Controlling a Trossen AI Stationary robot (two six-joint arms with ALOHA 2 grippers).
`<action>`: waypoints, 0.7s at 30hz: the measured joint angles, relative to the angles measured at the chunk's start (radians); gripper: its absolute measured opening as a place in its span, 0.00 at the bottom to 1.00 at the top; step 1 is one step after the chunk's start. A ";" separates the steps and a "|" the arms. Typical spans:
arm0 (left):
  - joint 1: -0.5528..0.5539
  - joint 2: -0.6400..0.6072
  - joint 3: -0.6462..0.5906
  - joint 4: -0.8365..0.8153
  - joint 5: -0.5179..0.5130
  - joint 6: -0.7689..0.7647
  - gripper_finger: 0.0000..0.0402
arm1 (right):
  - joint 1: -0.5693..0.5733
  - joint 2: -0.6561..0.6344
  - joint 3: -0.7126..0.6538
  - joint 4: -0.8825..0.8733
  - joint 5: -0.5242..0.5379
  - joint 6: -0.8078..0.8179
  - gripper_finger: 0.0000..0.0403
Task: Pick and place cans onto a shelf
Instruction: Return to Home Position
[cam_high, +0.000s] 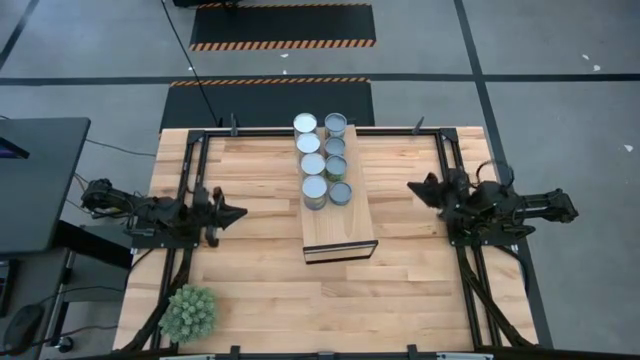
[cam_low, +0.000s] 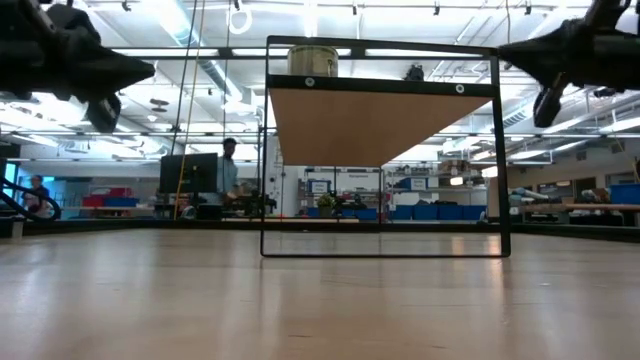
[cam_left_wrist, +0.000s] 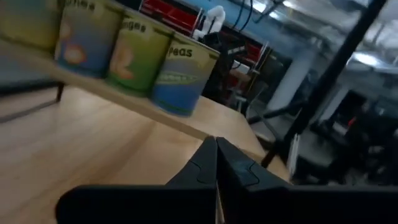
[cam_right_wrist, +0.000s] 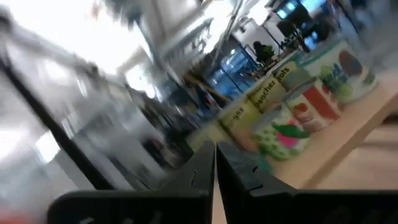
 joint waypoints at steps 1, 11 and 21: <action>0.000 0.000 0.000 0.000 0.002 0.036 0.01 | 0.000 0.000 0.000 -0.025 -0.019 -0.088 0.06; 0.000 0.000 -0.001 0.068 0.002 0.613 0.01 | 0.000 0.000 0.000 -0.198 -0.043 -0.814 0.06; 0.000 0.000 -0.001 0.083 0.001 0.615 0.01 | 0.000 0.000 0.000 -0.191 -0.044 -0.814 0.06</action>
